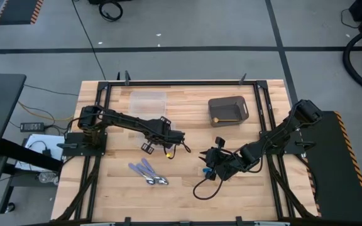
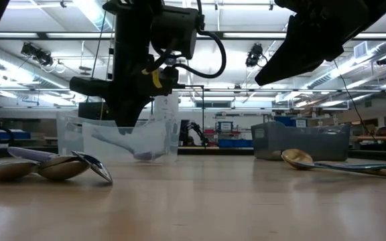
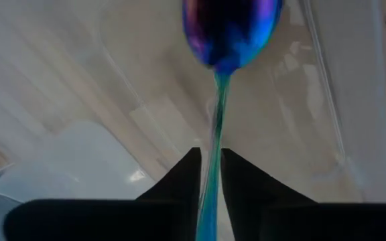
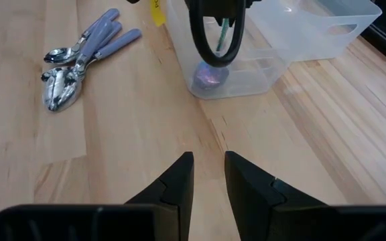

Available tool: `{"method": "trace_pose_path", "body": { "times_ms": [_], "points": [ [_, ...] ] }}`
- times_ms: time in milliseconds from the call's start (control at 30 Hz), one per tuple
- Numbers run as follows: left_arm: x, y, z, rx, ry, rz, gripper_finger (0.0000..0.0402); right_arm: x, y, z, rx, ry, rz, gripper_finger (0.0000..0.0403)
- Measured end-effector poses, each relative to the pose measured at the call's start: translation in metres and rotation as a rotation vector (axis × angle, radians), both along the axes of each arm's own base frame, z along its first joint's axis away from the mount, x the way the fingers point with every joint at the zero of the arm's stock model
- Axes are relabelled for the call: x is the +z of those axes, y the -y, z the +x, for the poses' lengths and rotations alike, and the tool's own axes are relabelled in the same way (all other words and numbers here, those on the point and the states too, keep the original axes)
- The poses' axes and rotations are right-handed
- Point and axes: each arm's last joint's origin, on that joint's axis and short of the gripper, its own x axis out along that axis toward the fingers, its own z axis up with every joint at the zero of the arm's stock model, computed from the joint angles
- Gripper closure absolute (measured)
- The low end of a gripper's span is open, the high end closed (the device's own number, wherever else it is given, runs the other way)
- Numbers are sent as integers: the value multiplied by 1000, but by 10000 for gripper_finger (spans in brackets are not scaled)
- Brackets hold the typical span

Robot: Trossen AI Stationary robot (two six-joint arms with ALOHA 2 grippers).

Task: Sort silverware by color (type)
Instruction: Put the blue spoon into the bottom transparent bin, then put the purple spoon into the top transparent bin

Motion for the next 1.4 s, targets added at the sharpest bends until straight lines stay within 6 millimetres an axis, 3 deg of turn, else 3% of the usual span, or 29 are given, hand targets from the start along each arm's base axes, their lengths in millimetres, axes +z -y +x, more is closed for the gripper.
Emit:
{"method": "trace_pose_path", "body": {
  "times_ms": [267, 733, 1033, 1400],
  "points": [
    [3, 4, -2, -13, -15, 6, 296, 0, 0, 0, 2, -1, -2, 308],
    [47, 41, 3, 5, 31, -18, 292, 0, 0, 0, 2, -1, -2, 308],
    [47, 75, -2, 57, 22, -273, 292, 0, 0, 0, 3, -1, -3, 308],
    [47, 100, -6, 98, 66, -278, 292, 0, 0, 0, 4, -2, -5, 308]
  ]
}}
